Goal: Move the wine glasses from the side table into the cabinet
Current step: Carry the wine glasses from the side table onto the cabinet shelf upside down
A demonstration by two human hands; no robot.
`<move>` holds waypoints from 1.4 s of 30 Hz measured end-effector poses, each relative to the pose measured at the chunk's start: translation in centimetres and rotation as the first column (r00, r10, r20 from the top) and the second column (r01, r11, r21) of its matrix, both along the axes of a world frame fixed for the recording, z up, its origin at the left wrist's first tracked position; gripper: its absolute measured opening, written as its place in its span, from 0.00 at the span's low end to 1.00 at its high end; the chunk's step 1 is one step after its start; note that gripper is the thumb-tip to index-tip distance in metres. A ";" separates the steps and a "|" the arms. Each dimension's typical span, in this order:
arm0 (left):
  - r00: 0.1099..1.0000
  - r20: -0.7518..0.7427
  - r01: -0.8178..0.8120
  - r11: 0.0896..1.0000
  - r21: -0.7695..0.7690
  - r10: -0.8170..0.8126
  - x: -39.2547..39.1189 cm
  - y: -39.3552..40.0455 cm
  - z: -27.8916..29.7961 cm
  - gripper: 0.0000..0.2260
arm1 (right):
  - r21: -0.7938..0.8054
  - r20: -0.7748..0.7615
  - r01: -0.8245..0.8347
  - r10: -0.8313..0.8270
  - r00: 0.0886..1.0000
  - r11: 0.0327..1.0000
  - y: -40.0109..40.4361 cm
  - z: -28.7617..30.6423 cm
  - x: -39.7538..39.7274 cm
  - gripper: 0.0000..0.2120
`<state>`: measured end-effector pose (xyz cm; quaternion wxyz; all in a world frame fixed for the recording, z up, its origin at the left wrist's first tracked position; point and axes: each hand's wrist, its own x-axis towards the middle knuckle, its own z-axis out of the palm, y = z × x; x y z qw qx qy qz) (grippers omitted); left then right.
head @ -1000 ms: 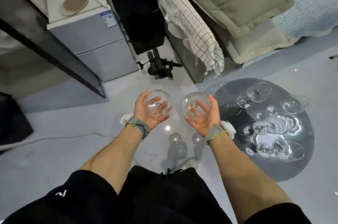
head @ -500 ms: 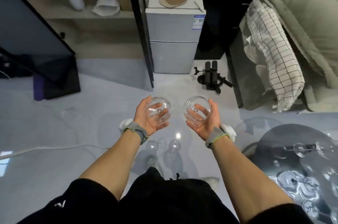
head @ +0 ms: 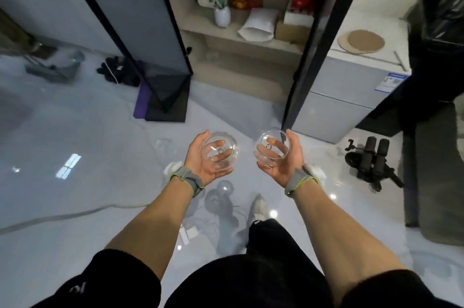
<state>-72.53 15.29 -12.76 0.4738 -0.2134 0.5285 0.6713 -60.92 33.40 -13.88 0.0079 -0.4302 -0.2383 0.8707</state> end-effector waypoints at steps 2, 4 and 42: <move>1.000 -0.012 -0.027 1.000 0.011 0.027 -2.2 0.3 0.1 0.21 | 0.027 -0.015 -0.034 0.035 0.999 0.999 0.5 0.1 -2.7 0.26; 0.999 -0.028 -0.039 0.999 0.009 0.039 -5.4 1.2 0.0 0.21 | 0.058 -0.010 -0.093 0.093 0.996 0.994 1.5 0.0 -6.4 0.26; 0.865 -0.501 0.213 0.910 0.356 -0.007 -50.3 15.6 25.6 0.21 | 0.556 -0.358 -0.026 0.267 0.895 0.831 15.8 26.4 -49.4 0.26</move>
